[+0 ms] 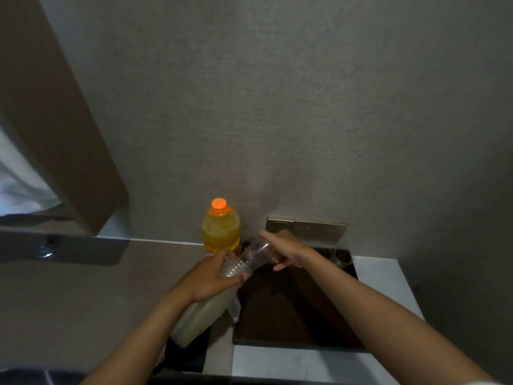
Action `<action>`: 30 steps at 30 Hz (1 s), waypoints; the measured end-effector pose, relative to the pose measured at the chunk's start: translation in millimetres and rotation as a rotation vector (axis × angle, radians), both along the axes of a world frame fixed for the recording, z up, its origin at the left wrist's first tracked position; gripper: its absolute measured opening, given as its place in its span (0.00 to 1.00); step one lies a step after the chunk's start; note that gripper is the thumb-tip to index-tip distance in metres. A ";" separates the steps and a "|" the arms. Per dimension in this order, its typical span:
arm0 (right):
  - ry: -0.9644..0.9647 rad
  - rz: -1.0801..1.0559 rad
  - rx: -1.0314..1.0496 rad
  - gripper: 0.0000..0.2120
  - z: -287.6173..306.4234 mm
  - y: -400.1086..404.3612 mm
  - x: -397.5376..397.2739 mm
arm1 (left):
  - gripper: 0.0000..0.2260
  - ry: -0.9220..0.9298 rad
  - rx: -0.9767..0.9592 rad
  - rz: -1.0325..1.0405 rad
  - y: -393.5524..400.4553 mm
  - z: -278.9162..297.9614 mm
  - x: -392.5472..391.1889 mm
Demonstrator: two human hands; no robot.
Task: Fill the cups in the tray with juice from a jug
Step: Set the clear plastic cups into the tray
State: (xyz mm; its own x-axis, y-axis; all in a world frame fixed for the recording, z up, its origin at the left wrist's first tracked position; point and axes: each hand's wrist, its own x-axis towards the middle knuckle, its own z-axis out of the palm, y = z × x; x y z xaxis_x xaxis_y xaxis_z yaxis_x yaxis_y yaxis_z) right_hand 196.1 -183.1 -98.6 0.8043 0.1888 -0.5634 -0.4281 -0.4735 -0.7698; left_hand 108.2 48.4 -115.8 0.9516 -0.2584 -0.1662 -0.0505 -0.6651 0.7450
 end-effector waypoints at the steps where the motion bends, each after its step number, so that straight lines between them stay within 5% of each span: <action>1: -0.010 -0.055 -0.007 0.26 -4.2 -4.2 2.4 | 0.21 0.004 -0.003 0.028 3.5 -2.2 -0.2; 5: 0.019 -0.228 0.002 0.26 -21.2 -11.1 -1.5 | 0.24 0.004 -0.002 0.133 15.5 -9.9 3.1; 9: -0.178 -0.151 -0.269 0.17 -56.3 -3.8 -13.3 | 0.21 0.016 -0.025 0.149 18.0 -9.8 4.0; 14: -0.323 0.021 -0.481 0.25 -90.5 18.5 -26.2 | 0.21 0.028 -0.068 0.146 21.9 -8.8 4.3; 30: -0.326 -0.003 -0.559 0.39 -132.7 62.5 -11.0 | 0.20 0.056 -0.136 0.174 45.3 -9.1 3.5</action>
